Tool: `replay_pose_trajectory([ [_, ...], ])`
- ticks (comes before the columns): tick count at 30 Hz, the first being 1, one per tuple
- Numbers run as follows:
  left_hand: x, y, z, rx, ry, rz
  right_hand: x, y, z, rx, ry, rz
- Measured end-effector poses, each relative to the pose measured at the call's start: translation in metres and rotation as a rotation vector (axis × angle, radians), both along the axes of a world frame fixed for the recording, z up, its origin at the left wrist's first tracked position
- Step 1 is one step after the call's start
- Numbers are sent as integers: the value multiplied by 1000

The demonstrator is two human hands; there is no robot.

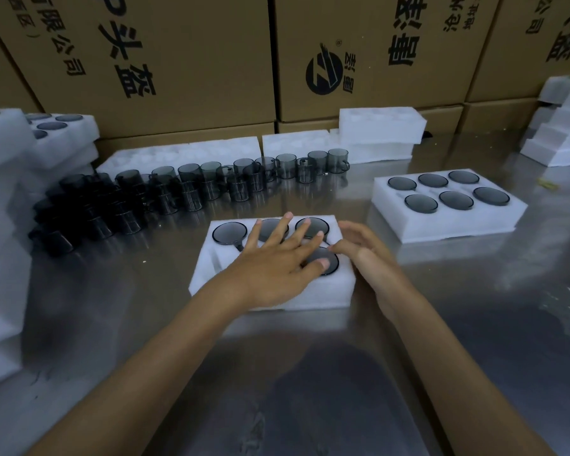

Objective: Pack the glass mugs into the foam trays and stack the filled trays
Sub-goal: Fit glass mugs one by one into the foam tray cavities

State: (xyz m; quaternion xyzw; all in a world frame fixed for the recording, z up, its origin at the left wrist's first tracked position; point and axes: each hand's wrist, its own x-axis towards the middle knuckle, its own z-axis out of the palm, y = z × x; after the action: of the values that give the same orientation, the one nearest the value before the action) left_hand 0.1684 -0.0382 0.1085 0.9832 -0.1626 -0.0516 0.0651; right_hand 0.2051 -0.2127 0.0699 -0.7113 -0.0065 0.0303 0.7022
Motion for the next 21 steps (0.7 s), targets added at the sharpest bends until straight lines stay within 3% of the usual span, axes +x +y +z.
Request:
replay_pose_trajectory([
  [3, 21, 18, 20, -239, -18, 45, 17, 2, 4, -17, 88, -227],
  [7, 78, 64, 41, -370, -155, 284, 39, 4, -1, -465, -55, -541],
  [11, 139, 110, 31, -502, -44, 537, 50, 10, -10, -740, -135, -452],
  [18, 193, 121, -2, -419, -25, 584, 60, 6, -17, -763, -128, -452],
  [21, 193, 120, -10, -417, -115, 570, 62, 7, -17, -753, -122, -454],
])
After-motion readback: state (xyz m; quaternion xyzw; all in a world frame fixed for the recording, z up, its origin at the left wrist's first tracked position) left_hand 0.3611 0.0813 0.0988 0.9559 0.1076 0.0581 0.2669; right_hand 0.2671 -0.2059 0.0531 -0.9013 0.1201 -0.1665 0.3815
